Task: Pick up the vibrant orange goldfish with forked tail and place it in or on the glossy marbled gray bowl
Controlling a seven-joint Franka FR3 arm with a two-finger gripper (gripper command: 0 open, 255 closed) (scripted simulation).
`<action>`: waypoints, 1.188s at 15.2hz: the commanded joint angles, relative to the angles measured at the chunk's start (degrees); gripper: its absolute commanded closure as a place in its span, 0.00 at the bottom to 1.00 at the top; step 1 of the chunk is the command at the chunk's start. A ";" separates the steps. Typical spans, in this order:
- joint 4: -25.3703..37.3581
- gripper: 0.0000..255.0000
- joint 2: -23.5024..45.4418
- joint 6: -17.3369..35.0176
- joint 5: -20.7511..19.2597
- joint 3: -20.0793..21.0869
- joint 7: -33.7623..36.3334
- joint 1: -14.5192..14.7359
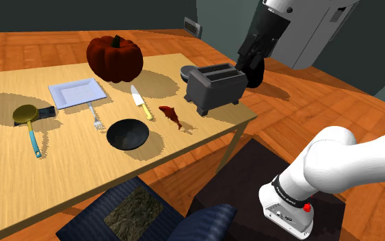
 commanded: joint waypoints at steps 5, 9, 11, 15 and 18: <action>-1.45 0.00 6.11 6.84 -0.09 0.56 -1.74 0.91; -1.71 0.00 13.11 13.38 -0.17 1.12 -3.39 1.76; -1.39 0.00 16.88 16.47 -0.23 1.38 -4.16 2.19; 0.13 0.00 24.84 22.22 -0.43 1.94 -5.59 2.95; 2.03 0.00 31.09 26.05 -0.69 2.38 -6.54 3.44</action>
